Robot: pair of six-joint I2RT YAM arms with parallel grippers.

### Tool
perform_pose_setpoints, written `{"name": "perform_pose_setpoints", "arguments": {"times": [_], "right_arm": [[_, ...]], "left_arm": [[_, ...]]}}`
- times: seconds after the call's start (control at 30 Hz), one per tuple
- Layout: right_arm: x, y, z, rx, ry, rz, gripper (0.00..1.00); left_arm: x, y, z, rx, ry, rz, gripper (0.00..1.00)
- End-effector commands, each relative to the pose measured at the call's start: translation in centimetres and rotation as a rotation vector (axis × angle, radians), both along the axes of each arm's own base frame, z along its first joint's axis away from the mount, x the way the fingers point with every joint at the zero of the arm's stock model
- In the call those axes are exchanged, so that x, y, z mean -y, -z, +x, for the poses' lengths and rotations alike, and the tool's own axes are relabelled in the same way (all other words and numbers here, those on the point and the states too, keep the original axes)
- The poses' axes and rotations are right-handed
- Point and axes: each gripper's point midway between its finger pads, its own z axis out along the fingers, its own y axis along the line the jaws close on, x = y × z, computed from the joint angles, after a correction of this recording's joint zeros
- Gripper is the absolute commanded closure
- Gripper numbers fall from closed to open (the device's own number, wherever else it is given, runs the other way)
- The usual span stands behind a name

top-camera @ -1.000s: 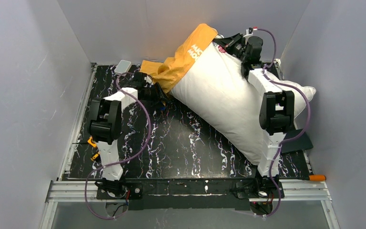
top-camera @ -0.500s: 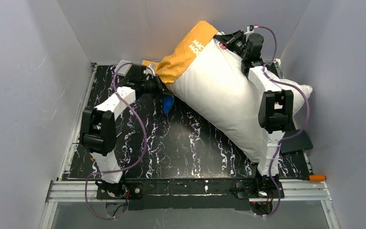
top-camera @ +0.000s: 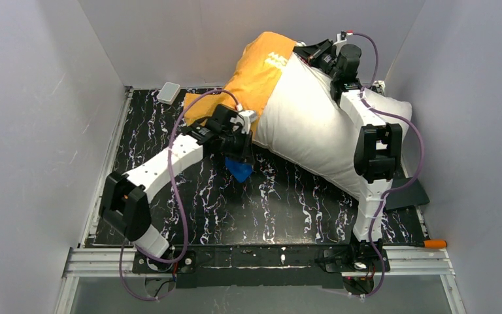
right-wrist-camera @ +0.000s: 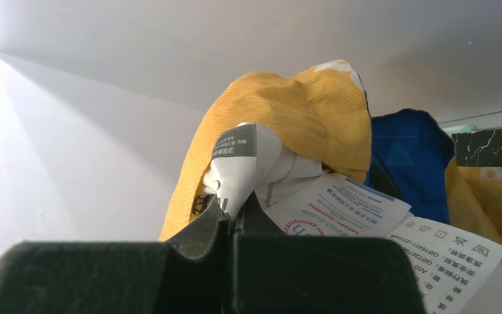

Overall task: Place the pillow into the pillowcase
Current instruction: Stuff the pillow into the pillowcase.

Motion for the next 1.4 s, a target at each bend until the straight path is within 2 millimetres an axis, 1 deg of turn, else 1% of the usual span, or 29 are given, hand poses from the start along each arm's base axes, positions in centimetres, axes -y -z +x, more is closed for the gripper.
{"name": "perform_pose_setpoints", "arguments": {"times": [0.0,0.07,0.1,0.13,0.23,0.3,0.37,0.43,0.47,0.5,0.53,0.6,0.63,0.7,0.77,0.83,0.93,0.97,1.03,1.1,1.2,1.23,1.3,1.37], "right_arm": [[2.3,-11.7,-1.6,0.299,0.122,0.137,0.99],[2.3,-11.5,-1.7,0.293,0.120,0.134,0.99],[2.3,-11.3,-1.8,0.289,0.121,0.132,0.99],[2.3,-11.2,-1.9,0.288,0.119,0.129,0.99],[2.2,-10.5,-2.1,0.275,0.115,0.125,0.99],[2.2,-10.3,-2.2,0.270,0.112,0.121,0.99],[2.0,-10.0,-2.3,0.265,0.101,0.114,0.99],[1.8,-9.6,-2.5,0.259,0.087,0.102,0.99],[1.7,-9.3,-2.6,0.255,0.081,0.094,0.99],[1.6,-9.3,-2.8,0.254,0.075,0.086,0.99],[1.5,-9.1,-2.9,0.249,0.066,0.075,0.99],[1.2,-8.7,-3.3,0.246,0.045,0.056,0.99],[1.0,-8.6,-3.5,0.245,0.034,0.048,0.99],[0.7,-8.2,-4.0,0.240,0.010,0.032,0.99],[0.2,-7.8,-4.7,0.241,-0.023,0.003,0.99],[-0.7,-7.3,-5.6,0.233,-0.060,-0.048,0.99],[-2.3,-6.6,-7.3,0.248,-0.114,-0.150,0.99],[-2.9,-6.4,-8.1,0.254,-0.136,-0.186,0.99],[-4.7,-6.0,-9.9,0.265,-0.185,-0.260,0.99],[-6.0,-5.6,-11.8,0.274,-0.221,-0.344,0.99],[-7.6,-5.3,-14.6,0.305,-0.250,-0.474,0.99],[-7.9,-4.8,-15.4,0.296,-0.260,-0.515,0.99],[-8.5,-4.6,-17.1,0.303,-0.277,-0.578,0.99],[-9.0,-4.2,-18.8,0.310,-0.297,-0.631,0.99]], "left_arm": [[1.0,3.1,-3.9,0.056,0.285,0.241,1.00],[2.7,3.3,-4.1,0.103,0.375,0.305,1.00],[3.7,2.7,-4.3,0.132,0.410,0.313,1.00],[4.7,2.9,-4.4,0.148,0.457,0.331,1.00],[7.1,2.5,-5.1,0.227,0.563,0.367,1.00],[7.7,2.0,-5.2,0.249,0.567,0.371,1.00],[7.6,1.1,-4.7,0.280,0.549,0.380,1.00],[7.3,-0.4,-4.0,0.333,0.525,0.388,1.00],[7.1,-1.4,-3.6,0.365,0.506,0.392,0.98],[6.8,-2.4,-3.1,0.396,0.482,0.394,0.86],[6.6,-3.4,-2.7,0.422,0.463,0.396,0.70],[6.3,-5.4,-2.2,0.459,0.419,0.388,0.43],[6.2,-6.6,-2.2,0.468,0.397,0.371,0.34],[5.4,-9.0,-1.6,0.491,0.320,0.347,0.20],[4.6,-11.5,-1.1,0.502,0.238,0.296,0.08],[3.3,-14.1,-0.2,0.492,0.120,0.234,0.02],[1.0,-17.1,1.9,0.449,-0.037,0.135,0.02],[0.4,-17.8,2.5,0.417,-0.078,0.090,0.02],[-1.2,-19.0,4.4,0.352,-0.192,0.023,0.02],[-2.2,-19.7,5.8,0.316,-0.255,-0.024,0.02],[-2.8,-20.7,7.5,0.245,-0.315,-0.089,0.03],[-2.7,-21.4,7.9,0.222,-0.324,-0.123,0.05],[-2.5,-22.6,8.7,0.196,-0.338,-0.179,0.08],[-2.3,-23.4,9.3,0.190,-0.351,-0.213,0.09]]}}
